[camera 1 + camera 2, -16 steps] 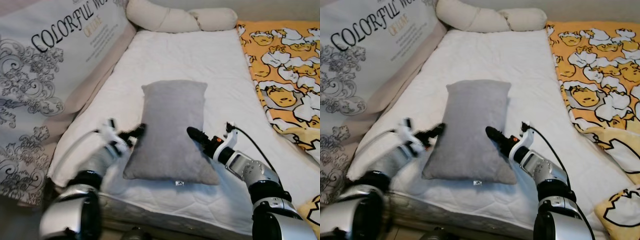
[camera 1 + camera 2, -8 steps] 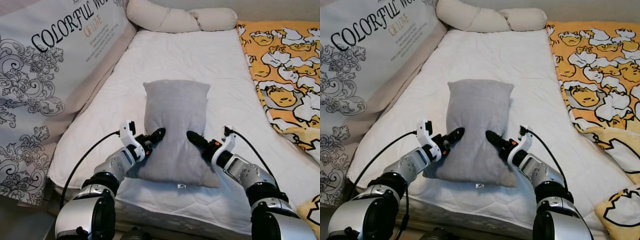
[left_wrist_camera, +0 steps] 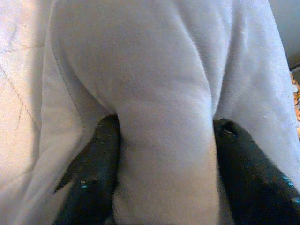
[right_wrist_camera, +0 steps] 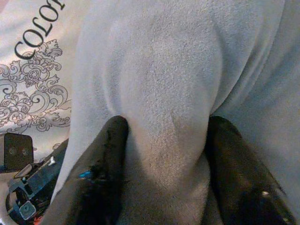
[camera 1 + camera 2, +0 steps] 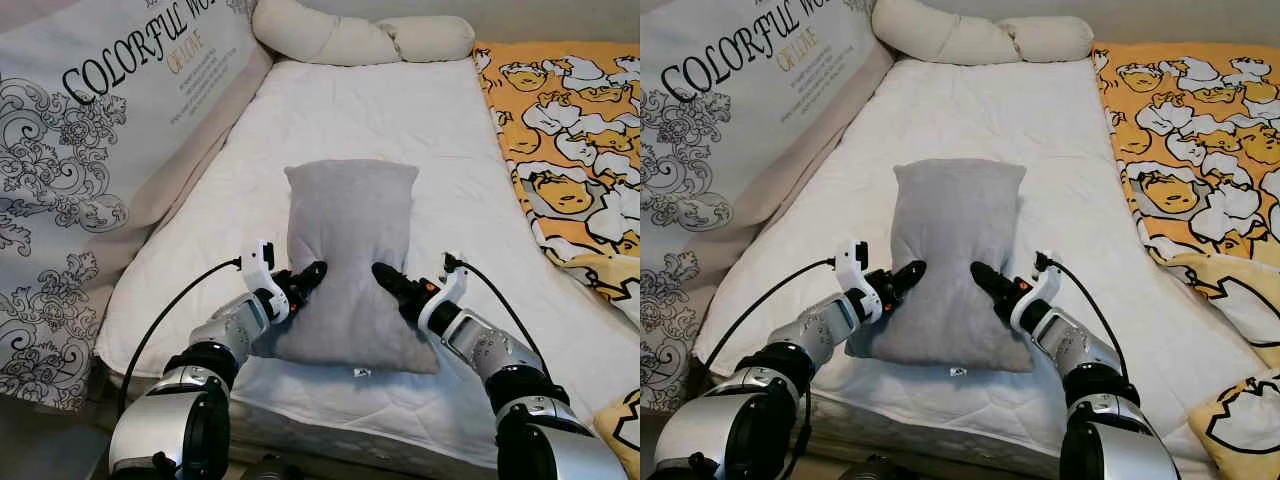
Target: Clean up the room
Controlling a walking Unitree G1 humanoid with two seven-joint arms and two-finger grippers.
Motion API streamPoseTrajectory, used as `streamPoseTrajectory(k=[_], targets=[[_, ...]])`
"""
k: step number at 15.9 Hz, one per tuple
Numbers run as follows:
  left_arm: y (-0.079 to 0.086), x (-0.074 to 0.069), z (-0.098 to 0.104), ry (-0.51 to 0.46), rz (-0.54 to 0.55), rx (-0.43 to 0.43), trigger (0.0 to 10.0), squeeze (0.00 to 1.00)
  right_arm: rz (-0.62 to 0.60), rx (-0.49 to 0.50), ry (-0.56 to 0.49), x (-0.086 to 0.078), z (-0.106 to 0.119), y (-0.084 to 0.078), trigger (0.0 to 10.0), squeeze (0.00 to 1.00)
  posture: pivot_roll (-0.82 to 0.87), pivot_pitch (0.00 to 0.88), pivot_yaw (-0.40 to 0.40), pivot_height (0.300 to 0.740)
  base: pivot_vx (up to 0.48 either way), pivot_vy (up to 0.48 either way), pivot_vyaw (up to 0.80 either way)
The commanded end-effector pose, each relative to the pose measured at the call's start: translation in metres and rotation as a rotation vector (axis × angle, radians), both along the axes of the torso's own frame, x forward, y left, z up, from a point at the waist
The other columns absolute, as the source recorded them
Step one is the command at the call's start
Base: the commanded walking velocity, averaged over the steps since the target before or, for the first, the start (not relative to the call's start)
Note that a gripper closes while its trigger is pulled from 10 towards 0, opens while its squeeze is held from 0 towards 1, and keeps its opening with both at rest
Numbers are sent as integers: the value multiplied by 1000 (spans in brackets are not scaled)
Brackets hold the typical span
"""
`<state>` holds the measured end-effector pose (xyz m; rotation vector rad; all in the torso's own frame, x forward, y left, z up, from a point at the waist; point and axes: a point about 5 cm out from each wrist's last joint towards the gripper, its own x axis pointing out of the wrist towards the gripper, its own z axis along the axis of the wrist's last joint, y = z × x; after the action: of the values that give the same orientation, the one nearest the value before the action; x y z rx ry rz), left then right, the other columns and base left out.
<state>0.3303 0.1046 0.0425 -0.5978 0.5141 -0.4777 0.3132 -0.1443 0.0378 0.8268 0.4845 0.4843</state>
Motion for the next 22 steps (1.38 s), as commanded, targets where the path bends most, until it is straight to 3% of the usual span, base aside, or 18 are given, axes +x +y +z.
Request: streamPoseTrajectory(k=[1,6,9,11,15,16,17,20,22], targets=[[-9,-3,-2,4,-63,26,0,0,36,33,-1,0,1,14,0,0,-56,0,99,740,0,0,0],[-11,-5,-4,11,-65,39,0,0,21,1,-45,1,4,15,0,0,-63,0,102,740,0,0,0],[-18,-1,3,-47,-109,55,0,0,-3,-15,-102,4,11,17,0,0,-56,0,99,740,0,0,0],[-21,8,21,-166,-150,112,0,0,-12,3,-190,8,31,26,0,0,-54,0,100,740,0,0,0],[-19,19,60,-327,-102,90,0,0,-64,2,-321,6,70,33,0,0,-61,0,100,740,0,0,0],[-21,16,87,-448,-112,88,0,0,-84,14,-380,1,89,35,0,0,-66,0,106,740,0,0,0],[-22,12,97,-495,-114,95,0,0,-93,12,-403,-3,97,33,0,0,-68,0,107,740,0,0,0],[-21,4,112,-573,-109,140,0,0,-115,4,-437,-9,110,30,0,0,-71,0,111,740,0,0,0],[-20,-11,125,-636,-86,206,0,0,-111,-30,-453,-23,119,30,0,0,-67,0,113,740,0,0,0]])
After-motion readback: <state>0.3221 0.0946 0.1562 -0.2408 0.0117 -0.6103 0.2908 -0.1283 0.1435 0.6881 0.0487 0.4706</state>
